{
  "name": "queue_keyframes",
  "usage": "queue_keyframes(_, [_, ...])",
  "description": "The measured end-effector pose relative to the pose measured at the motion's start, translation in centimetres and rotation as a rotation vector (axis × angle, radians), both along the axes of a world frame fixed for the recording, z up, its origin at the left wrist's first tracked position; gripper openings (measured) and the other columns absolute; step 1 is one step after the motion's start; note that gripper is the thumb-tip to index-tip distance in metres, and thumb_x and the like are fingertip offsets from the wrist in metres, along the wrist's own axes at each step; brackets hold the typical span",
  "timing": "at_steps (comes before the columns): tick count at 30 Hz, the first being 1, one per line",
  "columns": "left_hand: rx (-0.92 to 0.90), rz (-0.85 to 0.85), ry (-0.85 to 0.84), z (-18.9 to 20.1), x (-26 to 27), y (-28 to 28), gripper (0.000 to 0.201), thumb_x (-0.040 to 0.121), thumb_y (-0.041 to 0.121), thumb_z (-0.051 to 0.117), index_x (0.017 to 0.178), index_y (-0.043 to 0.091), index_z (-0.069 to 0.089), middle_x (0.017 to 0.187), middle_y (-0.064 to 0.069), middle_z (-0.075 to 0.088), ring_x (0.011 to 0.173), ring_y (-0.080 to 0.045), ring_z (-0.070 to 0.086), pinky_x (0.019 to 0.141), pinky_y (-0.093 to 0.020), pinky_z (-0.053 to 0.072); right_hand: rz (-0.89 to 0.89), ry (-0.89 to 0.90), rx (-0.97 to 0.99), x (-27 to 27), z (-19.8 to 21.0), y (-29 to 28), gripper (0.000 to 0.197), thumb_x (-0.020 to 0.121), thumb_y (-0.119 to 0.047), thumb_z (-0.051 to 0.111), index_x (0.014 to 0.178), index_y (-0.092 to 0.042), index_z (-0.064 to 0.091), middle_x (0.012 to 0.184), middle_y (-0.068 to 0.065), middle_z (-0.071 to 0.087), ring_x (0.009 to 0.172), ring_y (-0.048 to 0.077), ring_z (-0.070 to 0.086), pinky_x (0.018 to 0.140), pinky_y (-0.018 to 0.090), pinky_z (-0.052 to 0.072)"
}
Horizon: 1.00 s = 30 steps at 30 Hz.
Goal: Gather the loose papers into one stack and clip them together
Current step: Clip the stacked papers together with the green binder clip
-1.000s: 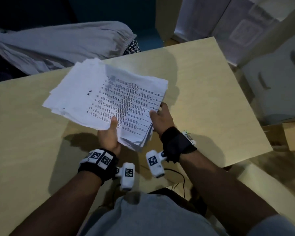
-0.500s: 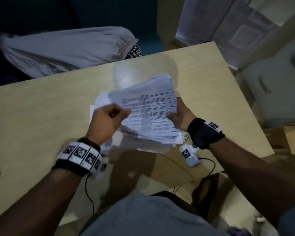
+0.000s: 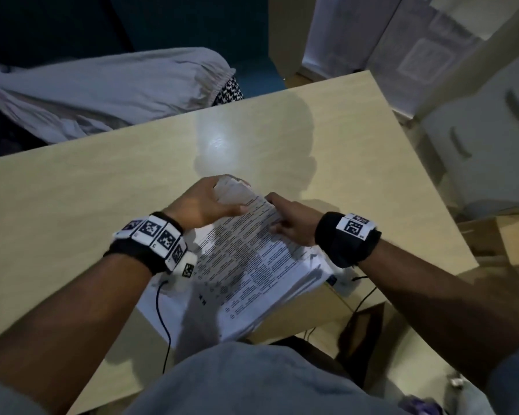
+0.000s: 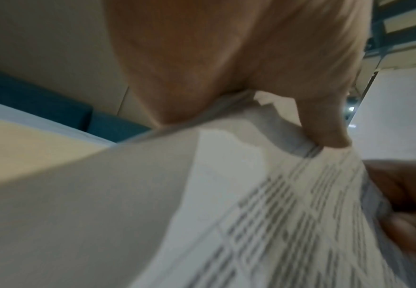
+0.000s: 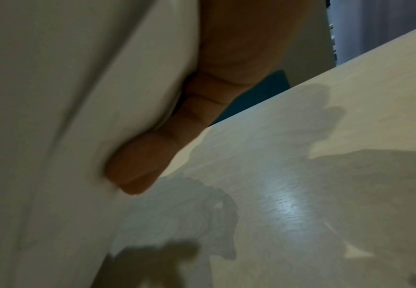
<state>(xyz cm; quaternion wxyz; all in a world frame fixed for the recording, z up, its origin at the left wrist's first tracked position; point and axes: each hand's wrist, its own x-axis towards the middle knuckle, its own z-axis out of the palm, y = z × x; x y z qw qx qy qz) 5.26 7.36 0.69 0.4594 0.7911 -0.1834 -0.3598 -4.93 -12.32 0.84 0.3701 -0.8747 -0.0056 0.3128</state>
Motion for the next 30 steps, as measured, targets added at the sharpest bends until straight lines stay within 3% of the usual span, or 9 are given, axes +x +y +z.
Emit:
queue_keyframes(3, [-0.055,0.042,0.048,-1.5,-1.6,0.5,0.059,0.062,0.042,0.085,0.113,0.040,0.055,0.114,0.001,0.061,0.098,-0.015,0.063,0.078,-0.032,0.055,0.001,0.029,-0.017,-0.3,-0.7,0.1,0.039,0.096,-0.012,0.049,0.129,-0.014,0.029,0.099,0.000,0.060,0.082,0.016,0.056,0.073,0.029,0.042])
queue_keyframes(7, [-0.014,0.007,-0.072,-2.4,-1.8,0.4,0.034,0.076,0.027,0.079,0.102,0.029,0.057,0.089,0.008,0.062,0.075,-0.005,0.059,0.061,-0.021,0.048,0.016,0.051,-0.047,0.0,-1.1,0.5,0.042,0.097,-0.018,0.048,0.130,-0.017,0.022,0.090,0.013,0.065,0.075,0.027,0.059,0.069,0.037,0.050])
queue_keyframes(10, [0.029,-0.060,-0.078,-3.0,-0.9,0.7,0.034,0.080,0.029,0.075,0.104,0.026,0.051,0.087,0.003,0.059,0.071,-0.012,0.056,0.061,-0.027,0.045,0.057,0.070,-0.106,0.5,-1.1,0.9,0.052,0.097,-0.022,0.049,0.136,-0.014,0.015,0.068,0.007,0.057,0.057,0.019,0.049,0.055,0.030,0.041])
queue_keyframes(15, [0.012,-0.019,-0.074,-2.7,-1.0,0.9,0.040,0.075,0.042,0.075,0.106,0.030,0.052,0.095,0.001,0.064,0.079,-0.017,0.062,0.065,-0.031,0.050,0.105,0.061,-0.129,1.2,-1.6,1.3,0.052,0.097,-0.021,0.048,0.136,-0.016,0.015,0.085,0.006,0.062,0.075,0.024,0.059,0.070,0.038,0.051])
queue_keyframes(19, [-0.096,0.201,-0.078,-2.1,-1.4,1.0,0.026,0.071,0.043,0.077,0.089,0.030,0.063,0.082,0.013,0.071,0.077,-0.002,0.065,0.072,-0.022,0.051,0.128,0.011,-0.063,1.1,-1.6,1.2,0.053,0.096,-0.017,0.049,0.136,-0.023,0.015,0.109,0.009,0.065,0.082,0.025,0.061,0.075,0.037,0.051])
queue_keyframes(21, [-0.109,0.216,-0.028,-2.2,-1.6,1.6,0.029,0.070,0.040,0.076,0.093,0.028,0.064,0.085,0.014,0.071,0.080,-0.002,0.066,0.075,-0.025,0.054,0.105,-0.004,-0.041,0.9,-1.6,1.0,0.052,0.095,-0.013,0.050,0.136,-0.023,0.018,0.112,0.008,0.066,0.084,0.023,0.061,0.076,0.036,0.051])
queue_keyframes(25, [0.145,0.075,-0.134,-3.1,-2.3,2.5,0.058,0.076,0.043,0.075,0.122,0.023,0.048,0.112,0.002,0.063,0.098,-0.017,0.061,0.080,-0.037,0.054,0.066,0.030,-0.014,0.8,-2.3,0.8,0.054,0.094,-0.012,0.051,0.134,-0.023,0.015,0.102,0.008,0.067,0.078,0.023,0.062,0.073,0.035,0.051])
queue_keyframes(28, [0.157,0.013,-0.157,-3.5,-2.5,2.2,0.045,0.087,0.036,0.065,0.121,0.018,0.042,0.106,-0.003,0.061,0.092,-0.024,0.061,0.073,-0.038,0.054,0.074,0.083,-0.095,1.1,-3.3,1.1,0.062,0.093,-0.009,0.051,0.135,-0.027,0.008,0.077,0.001,0.060,0.063,0.017,0.055,0.057,0.030,0.047])
queue_keyframes(30, [0.183,-0.039,-0.178,-3.7,-2.4,2.2,0.034,0.092,0.038,0.056,0.115,0.020,0.037,0.100,-0.008,0.061,0.084,-0.030,0.063,0.067,-0.043,0.054,0.077,0.071,-0.122,1.5,-3.7,1.1,0.062,0.094,-0.010,0.052,0.135,-0.027,0.008,0.076,0.000,0.058,0.061,0.017,0.054,0.054,0.029,0.046])
